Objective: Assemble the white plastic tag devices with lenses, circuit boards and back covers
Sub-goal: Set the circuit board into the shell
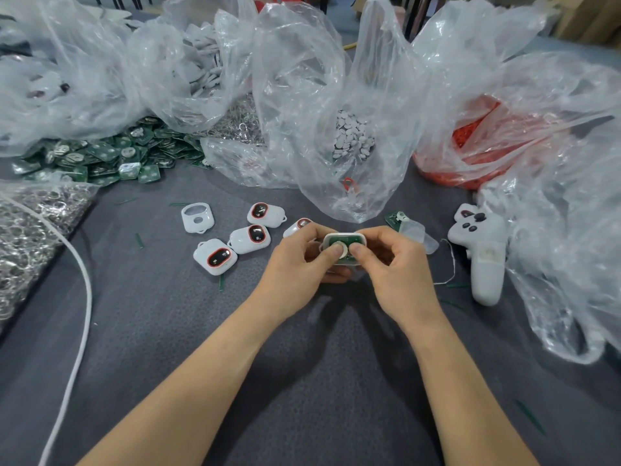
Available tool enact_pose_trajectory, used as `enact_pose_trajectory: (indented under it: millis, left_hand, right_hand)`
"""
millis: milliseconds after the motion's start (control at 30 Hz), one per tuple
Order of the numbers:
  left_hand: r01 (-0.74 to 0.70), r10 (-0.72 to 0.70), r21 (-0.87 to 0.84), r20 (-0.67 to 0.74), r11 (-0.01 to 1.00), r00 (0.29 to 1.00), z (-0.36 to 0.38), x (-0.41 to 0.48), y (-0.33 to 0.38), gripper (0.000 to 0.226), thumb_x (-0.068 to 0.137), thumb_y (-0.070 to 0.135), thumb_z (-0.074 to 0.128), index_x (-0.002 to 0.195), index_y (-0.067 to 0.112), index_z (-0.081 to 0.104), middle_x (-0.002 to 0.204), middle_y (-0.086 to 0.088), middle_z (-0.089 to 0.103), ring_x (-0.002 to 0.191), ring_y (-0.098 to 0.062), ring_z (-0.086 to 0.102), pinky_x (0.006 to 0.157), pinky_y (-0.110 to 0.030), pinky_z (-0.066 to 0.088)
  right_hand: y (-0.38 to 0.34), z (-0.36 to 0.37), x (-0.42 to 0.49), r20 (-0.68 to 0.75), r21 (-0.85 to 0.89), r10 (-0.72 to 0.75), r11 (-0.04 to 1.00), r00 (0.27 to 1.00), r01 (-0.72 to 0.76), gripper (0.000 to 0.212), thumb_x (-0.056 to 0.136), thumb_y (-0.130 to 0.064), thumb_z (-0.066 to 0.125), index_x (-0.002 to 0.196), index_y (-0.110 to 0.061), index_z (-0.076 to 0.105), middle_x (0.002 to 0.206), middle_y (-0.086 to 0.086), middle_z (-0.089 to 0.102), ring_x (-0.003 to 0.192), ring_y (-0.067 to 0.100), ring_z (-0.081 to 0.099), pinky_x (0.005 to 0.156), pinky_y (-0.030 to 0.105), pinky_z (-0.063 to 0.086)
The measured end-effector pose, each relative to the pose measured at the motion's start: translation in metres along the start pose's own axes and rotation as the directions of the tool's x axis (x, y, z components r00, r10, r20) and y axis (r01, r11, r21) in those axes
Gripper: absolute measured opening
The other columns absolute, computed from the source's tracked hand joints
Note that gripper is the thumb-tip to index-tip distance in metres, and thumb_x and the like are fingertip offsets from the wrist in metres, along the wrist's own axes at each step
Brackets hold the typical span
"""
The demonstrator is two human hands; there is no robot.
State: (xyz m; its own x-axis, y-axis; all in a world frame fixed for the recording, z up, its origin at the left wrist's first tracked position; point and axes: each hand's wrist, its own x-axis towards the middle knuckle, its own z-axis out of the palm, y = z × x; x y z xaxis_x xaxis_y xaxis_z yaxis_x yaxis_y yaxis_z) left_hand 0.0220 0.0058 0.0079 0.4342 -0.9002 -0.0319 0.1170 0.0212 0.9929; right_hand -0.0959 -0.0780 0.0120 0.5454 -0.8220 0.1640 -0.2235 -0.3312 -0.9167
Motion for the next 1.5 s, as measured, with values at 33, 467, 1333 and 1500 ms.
enact_pose_trajectory:
  millis: [33, 467, 1333, 1500]
  left_hand:
    - [-0.009, 0.009, 0.042, -0.016, 0.999, 1.000, 0.000, 0.000, -0.001, 0.009, 0.095, 0.001, 0.054, 0.089, 0.008, 0.056, 0.081, -0.010, 0.067, 0.066, -0.021, 0.069, 0.065, -0.031, 0.059]
    - [-0.032, 0.040, 0.179, -0.041, 0.983, 0.998, -0.003, 0.008, -0.013, 0.014, 0.095, 0.006, 0.055, 0.085, 0.015, 0.055, 0.073, 0.000, 0.067, 0.062, -0.019, 0.069, 0.062, -0.032, 0.056]
    - [-0.017, 0.050, 0.338, -0.090, 0.941, 0.995, -0.005, -0.002, -0.008, 0.020, 0.093, 0.007, 0.051, 0.080, 0.022, 0.046, 0.062, 0.001, 0.063, 0.047, -0.005, 0.062, 0.053, -0.017, 0.051]
    - [0.027, 0.010, 0.336, -0.107, 0.941, 0.994, -0.016, -0.001, -0.007, 0.023, 0.095, 0.009, 0.050, 0.081, 0.026, 0.043, 0.062, 0.000, 0.061, 0.045, -0.005, 0.061, 0.049, -0.015, 0.047]
  right_hand:
    - [0.000, 0.001, 0.000, 0.000, -0.015, 0.000, 1.000, 1.000, 0.000, 0.014, 0.087, -0.007, 0.066, 0.092, -0.020, 0.068, 0.083, -0.008, 0.071, 0.078, 0.003, 0.066, 0.075, 0.018, 0.052]
    - [0.001, 0.002, 0.001, 0.011, 0.034, 0.061, 0.997, 0.998, -0.062, 0.013, 0.086, -0.008, 0.067, 0.091, -0.020, 0.071, 0.083, -0.007, 0.072, 0.079, 0.002, 0.067, 0.071, 0.014, 0.051]
    - [-0.006, 0.003, 0.002, 0.131, 0.076, 0.171, 0.980, 0.977, -0.182, 0.016, 0.084, -0.002, 0.067, 0.088, -0.017, 0.073, 0.081, -0.001, 0.075, 0.079, 0.013, 0.070, 0.075, 0.027, 0.056]
    - [-0.010, 0.014, 0.015, 0.189, 0.019, 0.225, 0.972, 0.956, -0.233, 0.023, 0.081, 0.008, 0.066, 0.080, -0.014, 0.072, 0.072, 0.000, 0.074, 0.071, 0.014, 0.071, 0.067, 0.020, 0.057]
